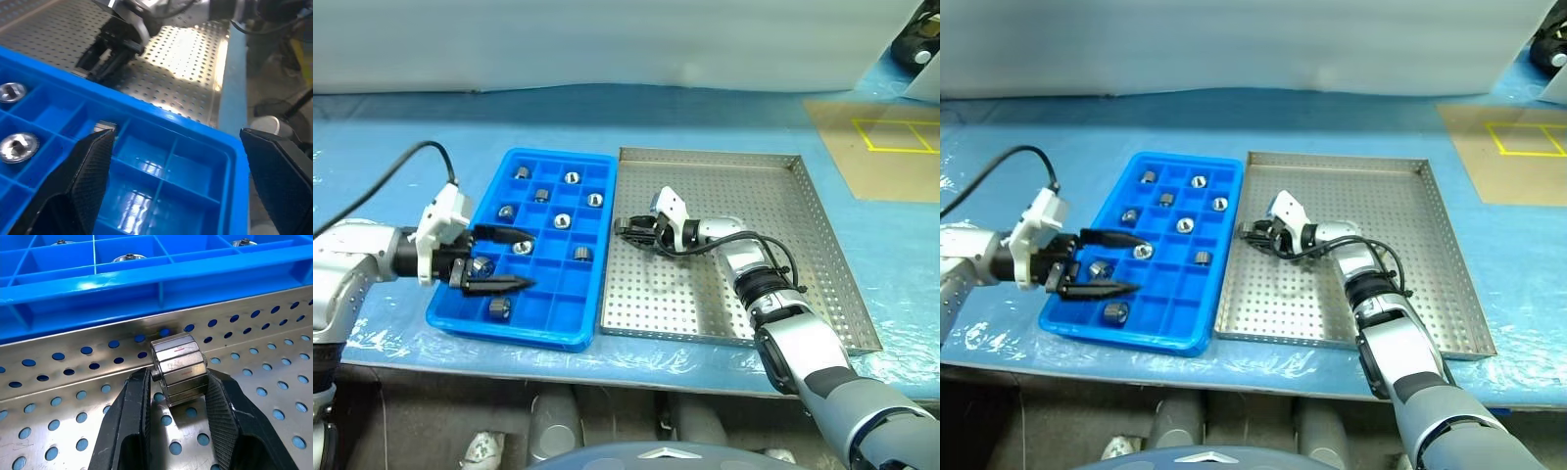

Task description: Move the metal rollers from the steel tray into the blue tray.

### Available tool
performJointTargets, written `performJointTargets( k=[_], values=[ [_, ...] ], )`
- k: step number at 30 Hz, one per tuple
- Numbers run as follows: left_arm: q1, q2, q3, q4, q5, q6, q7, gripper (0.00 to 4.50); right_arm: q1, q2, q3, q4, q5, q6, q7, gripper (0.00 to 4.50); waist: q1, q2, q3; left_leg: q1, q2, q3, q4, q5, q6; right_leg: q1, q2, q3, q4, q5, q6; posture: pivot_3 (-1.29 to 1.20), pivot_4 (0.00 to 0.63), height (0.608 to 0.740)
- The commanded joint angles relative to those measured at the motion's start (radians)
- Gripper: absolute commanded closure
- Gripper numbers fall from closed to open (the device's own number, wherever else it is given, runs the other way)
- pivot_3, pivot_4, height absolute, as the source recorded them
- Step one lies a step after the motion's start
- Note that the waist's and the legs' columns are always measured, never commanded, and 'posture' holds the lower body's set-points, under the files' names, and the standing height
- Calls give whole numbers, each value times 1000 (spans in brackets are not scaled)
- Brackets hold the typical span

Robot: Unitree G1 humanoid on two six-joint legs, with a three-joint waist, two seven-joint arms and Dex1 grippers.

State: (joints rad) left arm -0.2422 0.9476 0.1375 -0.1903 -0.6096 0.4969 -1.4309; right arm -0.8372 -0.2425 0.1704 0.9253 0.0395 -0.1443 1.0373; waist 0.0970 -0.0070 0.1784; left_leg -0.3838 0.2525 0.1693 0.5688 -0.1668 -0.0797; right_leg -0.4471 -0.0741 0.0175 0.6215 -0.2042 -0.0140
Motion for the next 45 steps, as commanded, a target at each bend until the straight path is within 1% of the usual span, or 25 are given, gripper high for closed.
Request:
performJointTargets(
  k=[1,3,6,10,14,16,18,20,23,26,29,34,39,42,45],
  values=[
    [17,-3,-32,-72,2,-71,-51,155,-2,-6,-14,-56,13,-4,23,3329,0,0,0,0,0,0,0,0,0,0,0,0,0,0,0,101,150,740],
    [19,-19,-52,-103,-22,-69,-61,155,3,-17,-14,-75,8,0,20,3329,0,0,0,0,0,0,0,0,0,0,0,0,0,0,0,92,150,740],
    [-26,-50,-57,-103,-60,-33,-38,155,7,-34,-22,-124,20,22,33,3329,0,0,0,0,0,0,0,0,0,0,0,0,1,0,0,83,150,740],
    [-45,-53,-41,-116,-99,6,-27,155,17,-62,-26,-269,61,104,86,3329,-3,0,0,1,0,0,0,1,-1,0,1,0,2,0,0,76,150,740],
    [-71,-33,8,-96,-122,36,10,155,58,-137,4,-575,150,305,226,3329,0,0,0,0,0,0,-1,1,-1,-1,1,1,1,0,0,89,150,740],
    [-58,-9,43,-107,-137,52,15,155,56,-164,15,-722,243,469,296,3329,-2,0,0,0,0,0,-1,1,-1,-1,1,0,1,0,0,100,150,740],
    [-40,11,69,-115,-141,57,19,155,54,-174,35,-816,308,586,341,3329,-3,0,0,1,0,0,-2,1,-1,-1,2,0,1,0,0,121,150,740],
    [-33,22,84,-114,-142,62,26,155,58,-179,59,-873,346,655,373,3329,-1,0,0,2,0,0,-4,1,-1,-1,2,0,1,0,0,138,150,740],
    [-22,29,105,-123,-146,69,45,155,60,-154,105,-878,345,660,382,3329,5,0,0,3,1,0,-5,1,-1,-1,2,0,1,-1,-1,180,150,740],
    [47,46,160,-193,-175,99,70,155,46,-79,168,-823,315,611,374,3329,3,0,0,2,1,0,-4,1,-1,-2,1,0,2,-1,-1,235,150,740],
    [109,61,228,-236,-204,129,94,155,40,-46,194,-791,309,587,386,3329,11,0,0,0,1,0,-5,1,-1,-5,1,0,2,-1,-2,280,150,740],
    [241,62,373,-341,-287,202,146,155,46,-23,226,-750,296,547,412,3329,36,-1,0,-3,1,-2,-5,2,-3,-6,1,-3,1,-1,-2,349,150,740],
    [351,50,465,-439,-357,238,179,155,45,-9,245,-694,277,509,430,3329,58,-1,0,-4,2,-4,-4,1,-2,-6,1,-4,2,-2,-3,395,150,740],
    [406,54,499,-475,-380,244,182,155,41,-5,252,-663,264,487,441,3329,67,-1,0,-4,2,-5,-4,1,-2,-5,1,-4,2,-2,-3,409,150,740],
    [428,60,511,-477,-382,243,191,155,39,3,252,-627,256,479,451,3329,81,-1,0,-4,2,-6,-4,1,-2,-5,1,-4,3,-2,-3,413,150,740]
  ],
)
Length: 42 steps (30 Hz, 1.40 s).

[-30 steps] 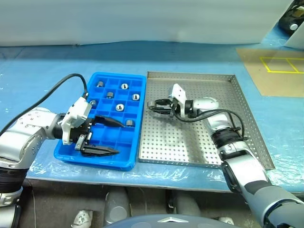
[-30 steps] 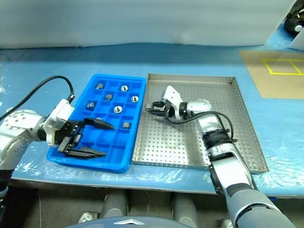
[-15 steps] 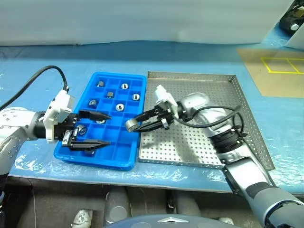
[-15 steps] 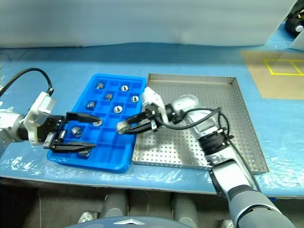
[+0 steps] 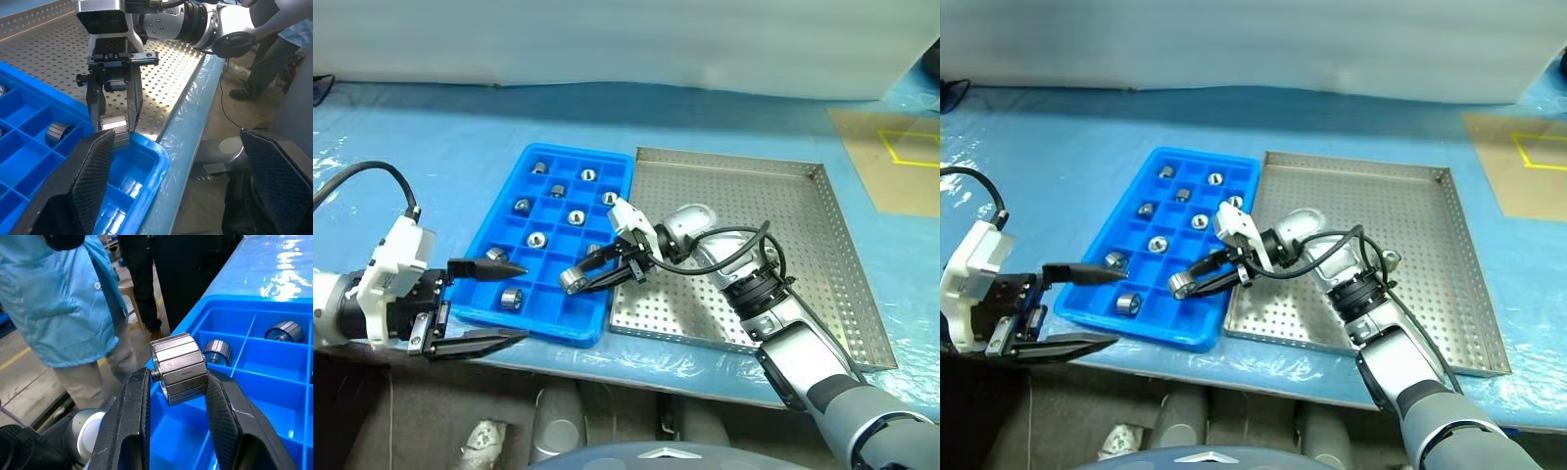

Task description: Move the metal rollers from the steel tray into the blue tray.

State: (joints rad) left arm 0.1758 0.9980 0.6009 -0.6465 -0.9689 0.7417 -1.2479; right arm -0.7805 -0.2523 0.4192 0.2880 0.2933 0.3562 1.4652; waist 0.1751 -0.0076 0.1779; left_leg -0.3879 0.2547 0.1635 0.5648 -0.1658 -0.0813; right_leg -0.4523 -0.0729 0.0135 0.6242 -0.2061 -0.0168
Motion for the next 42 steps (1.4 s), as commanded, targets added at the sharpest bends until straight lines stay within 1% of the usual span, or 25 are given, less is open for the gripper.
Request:
performJointTargets(
  k=[1,4,9,12,14,15,21,22,25,28,31,34,36,38,39,40,42],
  values=[
    [9,10,47,-18,-24,-3,12,155,-16,19,2,41,-7,-32,18,3329,6,0,0,0,0,0,0,0,0,0,0,0,0,0,0,412,150,740],
    [5,16,40,-5,-17,-10,17,155,-12,23,5,111,-41,-76,15,3329,9,0,0,0,0,-1,1,0,0,1,0,-1,0,0,0,408,150,740],
    [-31,28,14,25,-14,-16,22,155,4,-4,11,120,-51,-68,64,3329,11,0,0,-2,0,-3,1,0,0,1,0,-3,0,0,0,392,150,740],
    [-55,31,-8,44,-5,-22,21,155,9,-14,9,120,-48,-55,76,3329,9,0,0,-2,0,-4,1,1,-1,1,0,-9,0,0,0,376,150,740],
    [-76,35,-21,60,-2,-23,20,155,13,-18,7,108,-42,-46,82,2596,9,0,0,-2,0,-4,2,1,-1,1,0,-9,0,0,0,370,150,740],
    [-86,37,-28,68,-1,-23,19,155,14,-18,5,101,-37,-37,82,2332,9,0,0,-2,0,-4,2,1,-1,2,0,-10,0,0,0,366,150,740],
    [-122,40,-66,94,19,-41,5,155,22,-27,11,49,-14,23,94,288,7,0,0,-1,0,-9,5,1,-1,6,0,-11,1,0,0,343,150,740],
    [-126,40,-72,97,22,-44,5,155,21,-29,14,46,-19,28,89,29,7,0,0,0,0,-10,5,1,-1,8,0,-11,1,0,0,343,150,740],
    [-146,39,-89,105,26,-50,5,155,16,-33,4,52,-34,4,68,29,7,0,0,2,0,-12,5,1,-1,12,0,-11,1,0,-1,328,150,740],
    [-177,31,-117,106,25,-56,14,155,-16,-37,-50,108,-58,-73,0,29,6,0,0,2,0,-13,5,1,-2,12,-1,-11,1,0,-1,310,150,740],
    [-263,-7,-169,125,-6,-45,64,155,-48,-72,-109,168,-85,-161,-63,29,8,1,0,2,0,-13,7,2,-3,13,-1,-11,2,0,-1,280,150,740],
    [-374,-50,-260,166,1,-50,74,155,-86,-105,-200,248,-95,-224,-185,29,6,1,0,2,0,-13,9,3,-6,13,-1,-11,4,0,-1,229,150,740],
    [-446,-81,-336,200,31,-65,59,155,-103,-130,-257,308,-108,-263,-276,29,3,1,-1,2,0,-13,12,3,-6,13,-1,-11,7,0,-1,181,150,740],
    [-536,-131,-424,249,58,-78,35,155,-96,-171,-310,357,-130,-290,-376,29,2,1,-1,3,0,-13,13,4,-7,13,-1,-11,10,0,-2,165,150,740],
    [-565,-149,-451,267,67,-81,26,155,-90,-184,-325,366,-134,-291,-401,29,1,1,-1,3,0,-13,13,4,-7,13,-2,-11,11,-1,-2,105,150,740],
    [-606,-173,-488,295,84,-92,8,155,-71,-202,-347,358,-130,-277,-427,29,-4,1,-1,3,0,-13,13,5,-9,12,-2,-10,12,-1,-2,105,150,740],
    [-696,-229,-569,377,131,-123,-43,155,0,-245,-399,294,-101,-217,-457,29,-6,1,-1,3,0,-13,14,6,-10,12,-1,-10,13,-1,-2,15,150,740]
  ],
)
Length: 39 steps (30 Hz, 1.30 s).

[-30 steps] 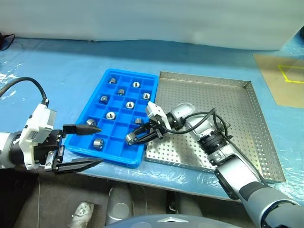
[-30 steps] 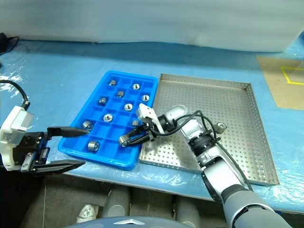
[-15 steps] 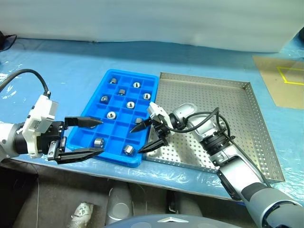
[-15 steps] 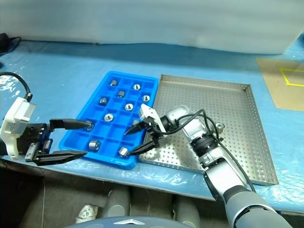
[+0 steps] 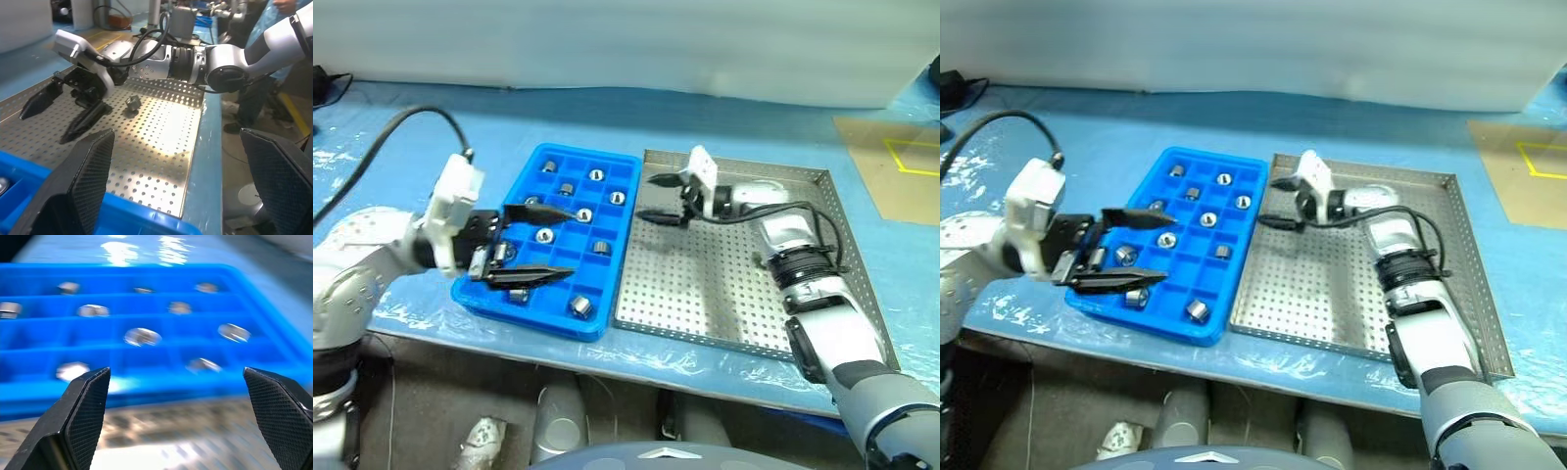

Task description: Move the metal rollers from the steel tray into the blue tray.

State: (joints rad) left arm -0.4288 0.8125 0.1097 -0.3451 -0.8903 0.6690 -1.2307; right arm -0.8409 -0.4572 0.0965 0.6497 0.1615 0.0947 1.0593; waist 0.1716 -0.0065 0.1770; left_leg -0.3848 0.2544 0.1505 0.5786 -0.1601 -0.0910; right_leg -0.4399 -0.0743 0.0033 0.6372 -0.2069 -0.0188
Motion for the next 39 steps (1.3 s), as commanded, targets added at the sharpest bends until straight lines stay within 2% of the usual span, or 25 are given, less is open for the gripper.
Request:
performJointTargets(
  k=[1,7,12,16,25,36,39],
  values=[
    [-131,-72,-121,122,86,-75,-92,155,107,-65,-94,-111,34,61,-64,29,-7,0,0,0,0,0,0,0,-1,0,0,0,1,0,0,-10,150,740],
    [-266,-197,-257,334,210,-182,-237,155,338,-157,-184,-359,58,164,-132,29,-68,0,0,0,-3,1,0,0,0,0,0,2,0,0,0,-183,150,740],
    [-342,-259,-285,446,254,-221,-322,155,474,-186,-281,-527,105,249,-210,29,-124,1,0,2,-3,2,-1,0,0,0,1,4,0,0,0,-273,150,740],
    [-362,-277,-284,487,276,-235,-353,155,534,-187,-295,-579,112,274,-238,29,-149,1,-1,4,-4,3,-1,0,1,3,1,4,0,0,1,-300,150,740],
    [-354,-266,-261,488,285,-210,-361,155,552,-129,-263,-569,117,281,-273,29,-157,1,-1,6,-7,3,0,-3,6,3,1,4,-2,0,1,-273,150,740],
    [-311,-237,-241,428,281,-183,-340,155,535,-118,-208,-367,64,181,-268,29,-155,1,-1,5,-7,3,-1,-4,7,3,0,3,-6,0,0,-245,150,740],
    [-309,-231,-236,428,283,-181,-338,155,530,-113,-212,-343,63,163,-281,610,-156,2,-1,6,-7,3,-1,-4,8,5,0,2,-9,0,0,-242,150,740]
  ],
)
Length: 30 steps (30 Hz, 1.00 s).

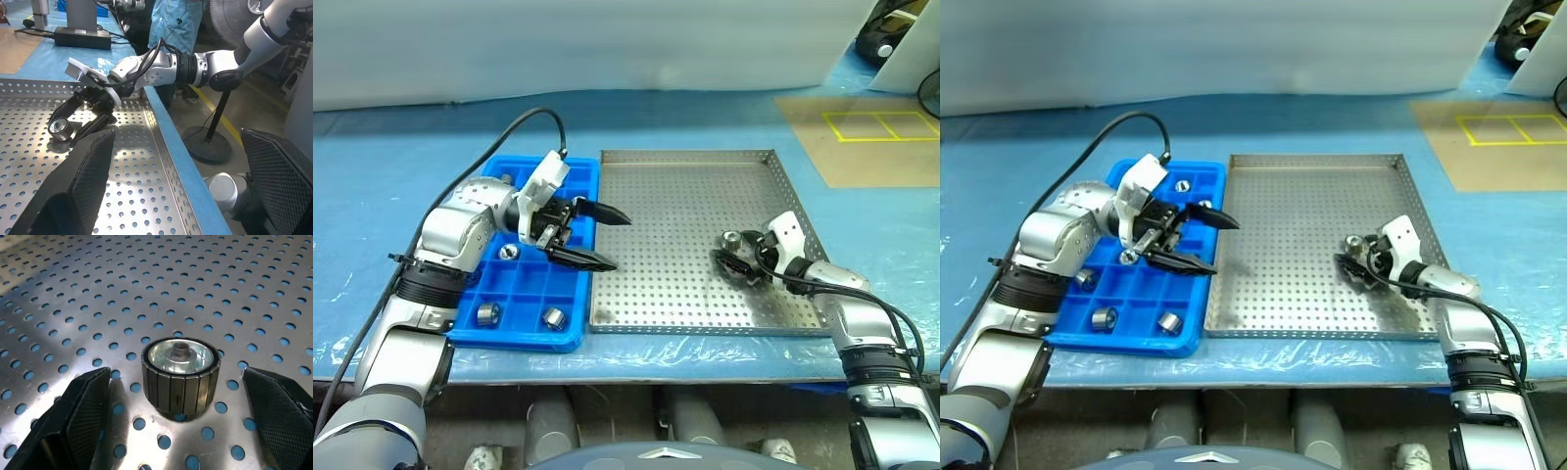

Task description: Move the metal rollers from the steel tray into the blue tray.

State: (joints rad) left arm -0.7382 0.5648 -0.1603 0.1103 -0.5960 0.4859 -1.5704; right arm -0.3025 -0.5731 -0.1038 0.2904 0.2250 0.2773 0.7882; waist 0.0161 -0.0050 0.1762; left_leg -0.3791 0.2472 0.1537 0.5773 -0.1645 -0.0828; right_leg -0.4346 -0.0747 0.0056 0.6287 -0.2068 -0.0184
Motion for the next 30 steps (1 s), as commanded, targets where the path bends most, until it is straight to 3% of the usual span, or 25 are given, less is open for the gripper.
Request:
performJointTargets(
  k=[1,2,3,9,17,24,30],
  values=[
    [1,21,37,-27,-9,2,4,155,-10,5,-6,17,-8,-25,-19,915,0,0,0,0,0,0,0,0,0,1,0,0,-1,0,0,-242,150,740],
    [0,25,39,-26,-9,3,4,155,-10,7,-1,16,-12,-30,-22,1221,0,0,0,1,0,0,-1,0,1,2,0,0,-2,0,0,-242,150,740],
    [0,27,40,-26,-9,3,4,155,-11,8,3,16,-15,-33,-24,1221,0,0,0,1,0,0,-1,-1,1,2,0,0,-2,0,0,-242,150,740],
    [7,76,80,-32,-16,19,20,155,-24,18,41,-3,-35,-59,-14,2789,-1,0,0,0,0,0,-2,-2,2,2,0,0,-5,0,0,-213,150,740],
    [82,168,193,-107,-48,70,95,155,-134,57,113,6,-49,-74,33,2825,0,1,0,0,0,0,-3,-1,2,2,0,-1,-5,0,0,-134,150,740],
    [265,290,338,-272,-116,153,174,155,-357,164,244,-75,36,-20,273,2825,7,1,0,-2,6,0,-7,-1,2,-3,2,-3,-5,0,0,32,150,740],
    [430,359,465,-420,-186,215,247,155,-494,296,371,0,31,-46,431,2825,54,1,0,-3,7,-1,-11,0,0,-4,2,-5,-5,-2,-3,188,150,740]
  ],
)
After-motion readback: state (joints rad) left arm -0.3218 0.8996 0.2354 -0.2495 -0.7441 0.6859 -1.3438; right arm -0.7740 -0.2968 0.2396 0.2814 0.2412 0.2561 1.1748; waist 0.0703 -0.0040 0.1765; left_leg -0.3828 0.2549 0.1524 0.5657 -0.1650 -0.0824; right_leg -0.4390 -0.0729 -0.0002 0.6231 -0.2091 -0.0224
